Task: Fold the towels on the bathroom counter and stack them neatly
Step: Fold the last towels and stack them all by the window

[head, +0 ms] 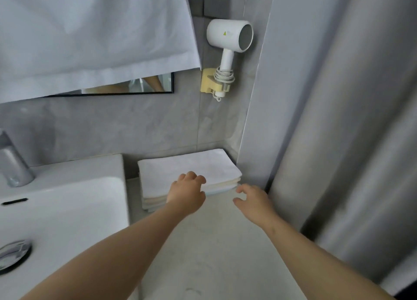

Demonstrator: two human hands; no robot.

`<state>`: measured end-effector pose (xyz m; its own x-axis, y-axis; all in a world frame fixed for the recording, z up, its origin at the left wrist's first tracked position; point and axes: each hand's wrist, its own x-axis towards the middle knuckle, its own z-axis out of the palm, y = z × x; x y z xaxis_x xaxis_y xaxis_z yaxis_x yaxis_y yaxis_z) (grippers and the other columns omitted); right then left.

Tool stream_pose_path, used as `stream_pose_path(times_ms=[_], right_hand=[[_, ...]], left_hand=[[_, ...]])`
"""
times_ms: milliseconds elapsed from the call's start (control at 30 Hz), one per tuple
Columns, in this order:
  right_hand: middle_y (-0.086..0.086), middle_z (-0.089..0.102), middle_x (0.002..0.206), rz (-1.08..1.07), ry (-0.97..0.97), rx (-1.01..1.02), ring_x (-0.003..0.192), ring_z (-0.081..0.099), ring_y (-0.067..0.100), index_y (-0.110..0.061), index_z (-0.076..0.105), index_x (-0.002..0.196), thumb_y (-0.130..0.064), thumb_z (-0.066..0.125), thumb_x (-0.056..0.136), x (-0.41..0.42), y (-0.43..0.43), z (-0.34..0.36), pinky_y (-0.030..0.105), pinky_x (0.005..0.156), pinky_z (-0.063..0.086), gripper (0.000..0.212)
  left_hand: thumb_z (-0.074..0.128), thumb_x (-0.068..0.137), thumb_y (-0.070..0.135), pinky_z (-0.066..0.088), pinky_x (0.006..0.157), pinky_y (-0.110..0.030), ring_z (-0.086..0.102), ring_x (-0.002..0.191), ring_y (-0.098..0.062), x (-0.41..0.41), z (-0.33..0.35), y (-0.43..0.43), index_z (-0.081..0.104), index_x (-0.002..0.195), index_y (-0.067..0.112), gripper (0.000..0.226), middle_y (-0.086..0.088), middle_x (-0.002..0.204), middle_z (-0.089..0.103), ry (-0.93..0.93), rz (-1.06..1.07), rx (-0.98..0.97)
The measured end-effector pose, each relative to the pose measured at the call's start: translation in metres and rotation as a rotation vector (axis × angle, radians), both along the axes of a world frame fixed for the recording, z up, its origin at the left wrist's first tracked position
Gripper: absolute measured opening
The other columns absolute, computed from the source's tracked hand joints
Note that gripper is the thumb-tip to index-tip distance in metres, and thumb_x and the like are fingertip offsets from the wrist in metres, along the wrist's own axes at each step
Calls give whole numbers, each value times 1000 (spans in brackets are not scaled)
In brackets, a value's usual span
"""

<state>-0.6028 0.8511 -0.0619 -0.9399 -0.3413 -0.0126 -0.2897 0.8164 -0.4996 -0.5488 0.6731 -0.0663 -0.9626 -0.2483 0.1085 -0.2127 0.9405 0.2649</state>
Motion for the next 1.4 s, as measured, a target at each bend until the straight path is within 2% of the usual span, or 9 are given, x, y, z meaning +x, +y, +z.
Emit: stream_pose_path(times_ms=[300,400,533,700,800,933,1100,1233,1400], right_hand=[[6,54,122,184,-103,-25,109,53,25,-16,55,117,-24,54,90,-88,-24,-31,29,86,46,29],[7,51,126,257,-121,-7,114,51,25,-15,55,120,-24,54,91,-117,-31,-39,33,94,45,30],[6,49,125,306,-169,-1,108,53,26,-17,54,121,-25,52,90,-148,-43,-47,39,90,48,31],[4,49,128,268,-61,86,113,51,25,-20,51,127,-27,52,90,-185,-57,-54,31,91,43,37],[2,45,134,242,11,209,121,44,26,-22,44,133,-30,49,91,-199,-65,-57,34,96,36,43],[5,39,138,229,-42,234,124,38,31,-20,36,136,-28,48,89,-211,-76,-70,37,99,34,49],[10,41,132,182,-126,174,120,43,33,-14,34,133,-29,51,88,-220,-81,-80,37,92,40,50],[13,48,129,156,-178,136,116,48,35,-11,34,132,-35,58,87,-226,-81,-83,39,91,44,57],[14,49,129,168,-171,200,116,49,35,-13,31,134,-38,57,89,-229,-80,-86,39,91,45,57]], left_hand=[[48,94,26,40,96,-31,41,123,-21,-29,-29,-27,47,131,24,37,-1,134,44,-1,299,211],[48,94,25,40,96,-30,41,122,-21,-38,-37,-33,48,131,23,37,-2,134,45,-6,423,250],[47,94,24,43,91,-31,49,116,-22,-49,-43,-43,48,130,22,37,-2,133,44,-4,563,288],[47,93,24,43,95,-33,49,117,-23,-54,-53,-62,45,133,23,40,-1,137,41,-21,714,264],[50,92,25,36,102,-35,36,130,-24,-54,-59,-77,40,137,22,47,-2,143,36,-45,771,201],[51,92,27,34,104,-38,33,133,-27,-57,-67,-94,33,142,21,54,-4,146,32,-111,825,263],[51,92,23,37,101,-39,39,129,-34,-65,-75,-103,17,147,12,66,-14,146,31,-87,907,427],[50,93,23,39,99,-40,39,126,-36,-69,-80,-110,22,143,9,59,-16,140,39,-96,955,409],[53,92,25,48,85,-37,50,116,-36,-67,-82,-118,29,140,9,57,-16,128,53,-66,1010,506]])
